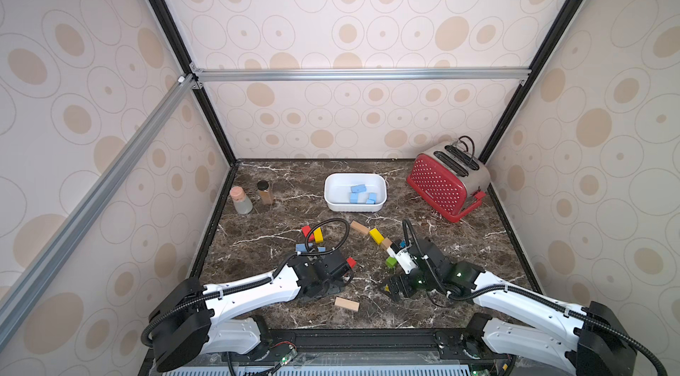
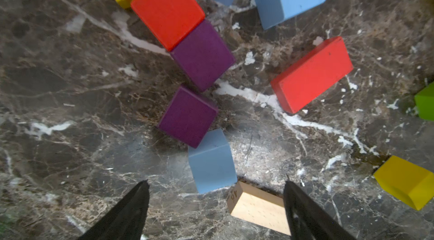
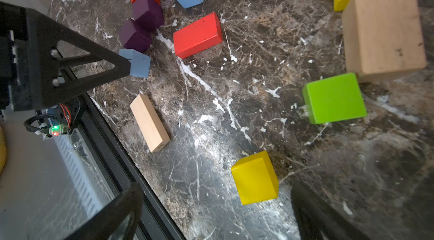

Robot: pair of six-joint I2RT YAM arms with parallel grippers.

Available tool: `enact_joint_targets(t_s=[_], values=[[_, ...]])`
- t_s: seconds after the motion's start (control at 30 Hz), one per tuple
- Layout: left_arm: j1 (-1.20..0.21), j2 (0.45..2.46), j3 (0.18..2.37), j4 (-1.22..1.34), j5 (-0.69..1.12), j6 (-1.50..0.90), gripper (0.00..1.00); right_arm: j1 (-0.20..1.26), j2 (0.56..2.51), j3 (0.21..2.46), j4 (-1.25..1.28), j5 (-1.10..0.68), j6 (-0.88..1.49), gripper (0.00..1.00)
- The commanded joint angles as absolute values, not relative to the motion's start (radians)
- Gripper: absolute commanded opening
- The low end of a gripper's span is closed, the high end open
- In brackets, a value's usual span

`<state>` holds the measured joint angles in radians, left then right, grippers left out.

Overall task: Pick out the blue building blocks
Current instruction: Pick up the building block from the center of the board.

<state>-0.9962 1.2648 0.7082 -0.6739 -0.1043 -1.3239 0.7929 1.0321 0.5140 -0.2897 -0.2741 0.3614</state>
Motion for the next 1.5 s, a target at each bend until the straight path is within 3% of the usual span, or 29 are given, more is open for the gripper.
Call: enact_joint_targets(t_s=[0.0,0.77,1.23,1.47], values=[[-0.975,1.282,0.701,-0.647,-0.096,-1.329,0.85,0.801,1.035,0.492,-0.262,-0.293,0.352,1.0],[-0.903,1.423,0.702,-0.538,-0.015,-1.276,0.63,0.802,1.049,0.399,-0.045,-0.313,0.331,1.0],[-0.899,1.449,0.73,-0.558,-0.005,-1.258,0.49,0.802,1.089,0.412,-0.038,-0.315,0.325,1.0],[-0.899,1.438,0.737,-0.604,0.008,-1.241,0.53,0.801,1.092,0.411,-0.041,-0.317,0.333,1.0]])
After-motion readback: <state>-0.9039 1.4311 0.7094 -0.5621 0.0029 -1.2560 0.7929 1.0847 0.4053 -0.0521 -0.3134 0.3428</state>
